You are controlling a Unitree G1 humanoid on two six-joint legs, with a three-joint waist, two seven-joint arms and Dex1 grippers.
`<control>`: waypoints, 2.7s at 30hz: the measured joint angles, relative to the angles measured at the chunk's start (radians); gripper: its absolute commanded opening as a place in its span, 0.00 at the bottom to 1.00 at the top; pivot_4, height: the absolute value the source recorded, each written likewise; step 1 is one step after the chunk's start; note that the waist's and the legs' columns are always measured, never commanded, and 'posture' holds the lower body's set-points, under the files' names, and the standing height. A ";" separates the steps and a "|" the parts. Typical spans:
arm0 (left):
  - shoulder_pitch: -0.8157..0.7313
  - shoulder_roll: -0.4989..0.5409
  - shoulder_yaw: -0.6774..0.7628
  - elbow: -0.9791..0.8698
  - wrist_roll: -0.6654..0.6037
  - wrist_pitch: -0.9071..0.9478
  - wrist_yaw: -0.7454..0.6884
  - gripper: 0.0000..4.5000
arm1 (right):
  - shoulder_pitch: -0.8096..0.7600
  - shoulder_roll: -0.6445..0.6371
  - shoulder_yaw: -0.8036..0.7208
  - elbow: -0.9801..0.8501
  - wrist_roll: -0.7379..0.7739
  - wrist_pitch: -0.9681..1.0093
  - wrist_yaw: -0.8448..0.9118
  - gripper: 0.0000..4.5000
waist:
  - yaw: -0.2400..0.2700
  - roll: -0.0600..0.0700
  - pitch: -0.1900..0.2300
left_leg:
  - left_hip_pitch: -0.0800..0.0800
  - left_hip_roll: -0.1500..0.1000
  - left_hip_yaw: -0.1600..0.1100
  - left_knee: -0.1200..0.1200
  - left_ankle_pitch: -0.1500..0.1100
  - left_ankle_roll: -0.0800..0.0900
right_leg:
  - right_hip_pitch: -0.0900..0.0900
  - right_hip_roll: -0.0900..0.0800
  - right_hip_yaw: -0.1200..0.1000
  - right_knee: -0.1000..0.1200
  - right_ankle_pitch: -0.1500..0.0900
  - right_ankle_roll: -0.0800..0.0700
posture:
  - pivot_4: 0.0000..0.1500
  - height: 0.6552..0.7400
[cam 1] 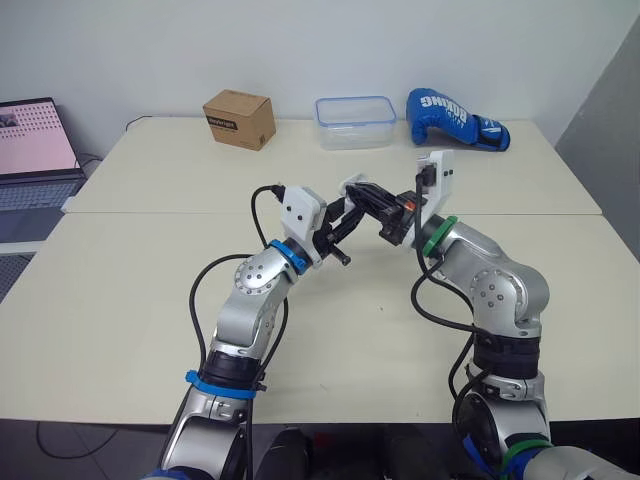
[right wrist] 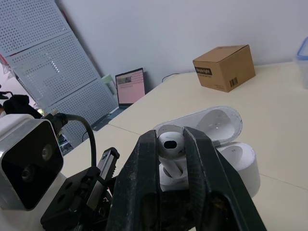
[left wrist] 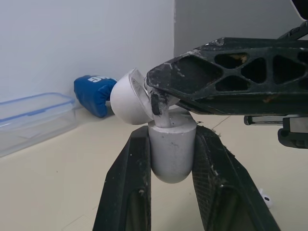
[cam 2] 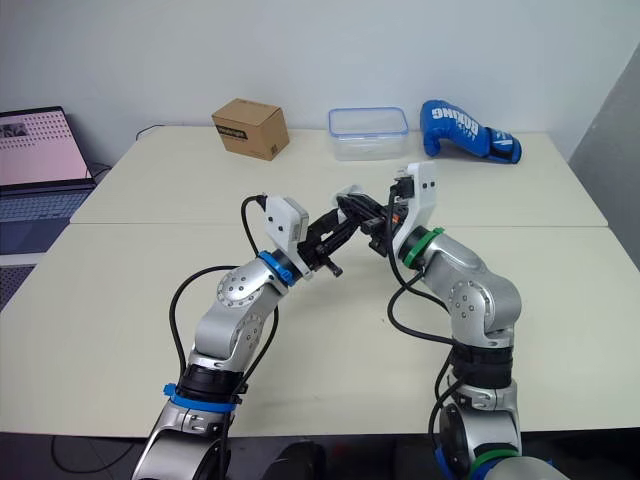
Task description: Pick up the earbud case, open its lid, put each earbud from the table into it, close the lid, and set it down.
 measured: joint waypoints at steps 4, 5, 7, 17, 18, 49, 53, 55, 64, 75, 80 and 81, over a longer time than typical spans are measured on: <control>0.000 -0.002 -0.004 0.000 -0.001 0.004 -0.002 0.17 | 0.015 -0.004 0.013 0.000 0.019 -0.015 -0.012 0.16 | 0.000 0.000 0.000 | 0.000 0.000 0.000 0.000 0.000 0.000 | 0.000 0.000 0.000 0.000 0.000 0.000 | 1.00 1.00; 0.000 -0.003 -0.004 0.000 -0.001 0.005 -0.002 0.17 | 0.017 -0.004 0.015 0.000 0.025 -0.019 -0.017 0.24 | 0.000 0.000 0.000 | 0.000 0.000 0.000 0.000 0.000 0.000 | 0.000 0.000 0.000 0.000 0.000 0.000 | 1.00 1.00; 0.000 -0.001 -0.004 0.000 -0.001 0.016 -0.002 0.17 | 0.023 0.005 0.012 -0.002 0.040 -0.021 -0.037 0.37 | 0.000 0.000 0.000 | 0.000 0.000 0.000 0.000 0.000 0.000 | 0.000 0.000 0.000 0.000 0.000 0.000 | 1.00 1.00; -0.007 -0.012 -0.011 -0.041 -0.014 0.036 -0.010 0.17 | 0.040 -0.014 -0.018 0.021 0.085 -0.028 -0.103 1.00 | 0.000 0.000 0.000 | 0.000 0.000 0.000 0.000 0.000 0.000 | 0.000 0.000 0.000 -0.001 0.000 0.000 | 1.00 1.00; -0.011 -0.012 -0.014 -0.043 -0.014 0.036 -0.010 0.17 | 0.042 -0.019 -0.018 0.023 0.094 -0.029 -0.101 1.00 | 0.000 0.000 0.000 | 0.000 0.000 0.000 0.000 0.000 0.000 | 0.000 0.001 0.001 -0.001 0.000 0.000 | 1.00 1.00; 0.066 0.231 0.222 -0.009 -0.088 0.085 -0.030 0.17 | 0.164 -0.472 0.193 -0.061 0.175 -0.022 0.102 1.00 | -0.002 0.001 0.000 | -0.001 0.002 0.000 -0.001 0.000 0.000 | 0.000 0.002 0.000 -0.003 -0.001 0.001 | 1.00 1.00; 0.121 0.289 0.247 -0.043 -0.106 0.104 -0.053 0.17 | 0.188 -0.489 0.361 -0.077 0.097 -0.081 0.210 1.00 | -0.002 0.000 0.000 | -0.001 0.003 0.000 0.000 0.000 0.000 | 0.000 0.002 0.000 -0.003 -0.003 0.004 | 1.00 1.00; 0.133 0.300 0.252 -0.053 -0.108 0.112 -0.055 0.17 | 0.202 -0.474 0.413 -0.061 0.065 -0.104 0.234 1.00 | 0.000 0.000 0.000 | -0.001 0.002 0.000 0.000 0.000 0.000 | 0.000 0.002 0.000 -0.004 -0.003 0.004 | 1.00 1.00; 0.181 0.285 0.243 -0.178 -0.122 0.149 -0.022 0.17 | 0.199 -0.295 0.544 0.095 -0.084 -0.199 0.227 1.00 | 0.002 0.000 0.000 | -0.001 0.002 -0.001 0.000 0.000 0.000 | 0.000 0.002 0.000 -0.005 0.000 0.000 | 1.00 1.00; 0.197 0.286 0.241 -0.197 -0.123 0.168 -0.005 0.17 | 0.173 -0.273 0.608 0.216 -0.266 -0.354 0.270 1.00 | 0.001 0.000 0.000 | -0.001 0.002 -0.001 0.000 0.000 0.000 | 0.000 0.002 0.000 -0.005 0.000 0.000 | 1.00 1.00; 0.197 0.286 0.240 -0.197 -0.123 0.168 -0.004 0.17 | 0.173 -0.262 0.625 0.238 -0.325 -0.372 0.271 1.00 | 0.001 0.000 0.000 | -0.001 0.002 -0.001 0.000 0.000 0.000 | 0.000 0.002 0.000 -0.005 0.000 0.000 | 1.00 1.00; 0.197 0.286 0.239 -0.197 -0.122 0.168 -0.005 0.17 | 0.174 -0.259 0.625 0.238 -0.335 -0.373 0.269 1.00 | 0.001 0.000 0.000 | -0.001 0.002 -0.001 0.000 0.000 0.000 | 0.000 0.002 0.000 -0.005 0.000 0.000 | 1.00 1.00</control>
